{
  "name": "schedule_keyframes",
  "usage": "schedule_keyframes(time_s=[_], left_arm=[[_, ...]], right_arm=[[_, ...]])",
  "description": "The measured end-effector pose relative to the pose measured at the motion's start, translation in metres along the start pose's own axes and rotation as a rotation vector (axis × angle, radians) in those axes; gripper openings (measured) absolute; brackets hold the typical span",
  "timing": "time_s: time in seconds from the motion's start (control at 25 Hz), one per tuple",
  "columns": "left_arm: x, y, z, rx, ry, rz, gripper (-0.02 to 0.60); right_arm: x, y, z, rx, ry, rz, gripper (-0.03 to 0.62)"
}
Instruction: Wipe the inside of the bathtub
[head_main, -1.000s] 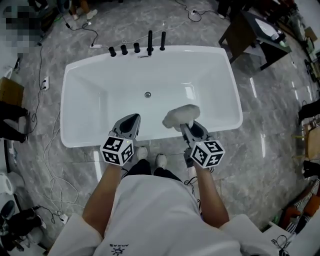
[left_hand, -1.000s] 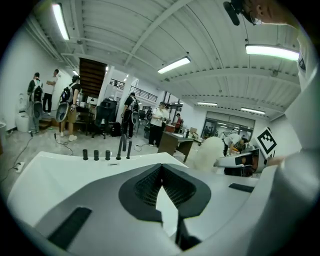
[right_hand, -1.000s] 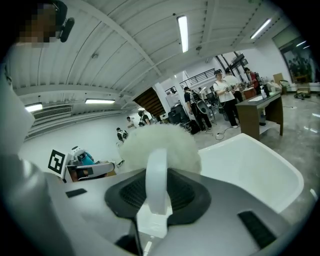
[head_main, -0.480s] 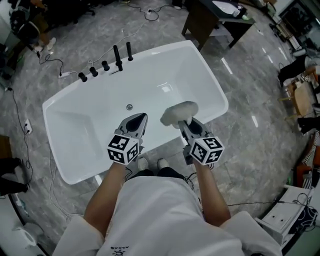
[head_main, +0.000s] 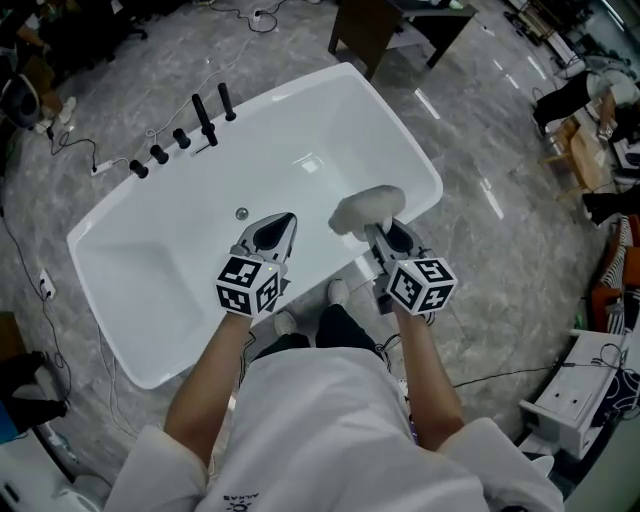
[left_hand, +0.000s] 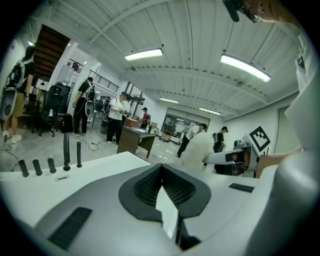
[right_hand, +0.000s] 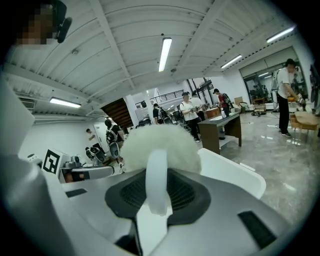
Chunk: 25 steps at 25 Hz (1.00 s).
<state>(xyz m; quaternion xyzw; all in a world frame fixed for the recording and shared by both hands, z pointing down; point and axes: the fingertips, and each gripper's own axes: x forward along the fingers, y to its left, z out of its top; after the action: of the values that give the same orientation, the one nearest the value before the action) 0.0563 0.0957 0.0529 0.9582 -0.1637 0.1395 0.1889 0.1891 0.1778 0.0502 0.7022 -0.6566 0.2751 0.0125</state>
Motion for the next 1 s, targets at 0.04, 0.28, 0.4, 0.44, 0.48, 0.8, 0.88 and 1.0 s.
schedule_keyframes(time_s=[0.04,0.28,0.4,0.44,0.48,0.8,0.88,1.0], left_arm=[[0.005,-0.001,0.001,0.002,0.0,-0.002,0.011],[0.043,-0.006,0.004,0.001,0.009,0.008,0.012],[0.072,0.001,0.006,0.007,0.026,0.036,0.011],[0.083,0.004,0.007,0.005,0.032,0.047,0.011],[0.093,0.007,0.008,0.0,0.035,0.058,0.011],[0.195,0.048,0.034,-0.005,0.016,0.156,0.012],[0.208,0.062,0.031,-0.005,0.02,0.184,0.012],[0.227,0.087,0.023,-0.012,0.01,0.223,0.012]], right_arm=[[0.001,-0.004,0.002,0.002,-0.001,-0.002,0.101],[0.018,-0.039,0.015,-0.002,0.0,0.022,0.103],[0.04,-0.06,0.022,-0.002,0.013,0.056,0.103],[0.048,-0.068,0.024,0.002,0.021,0.067,0.103],[0.056,-0.076,0.025,0.004,0.031,0.078,0.103],[0.154,-0.163,0.054,-0.072,0.097,0.136,0.103],[0.178,-0.182,0.055,-0.087,0.107,0.135,0.103],[0.214,-0.209,0.056,-0.106,0.108,0.133,0.103]])
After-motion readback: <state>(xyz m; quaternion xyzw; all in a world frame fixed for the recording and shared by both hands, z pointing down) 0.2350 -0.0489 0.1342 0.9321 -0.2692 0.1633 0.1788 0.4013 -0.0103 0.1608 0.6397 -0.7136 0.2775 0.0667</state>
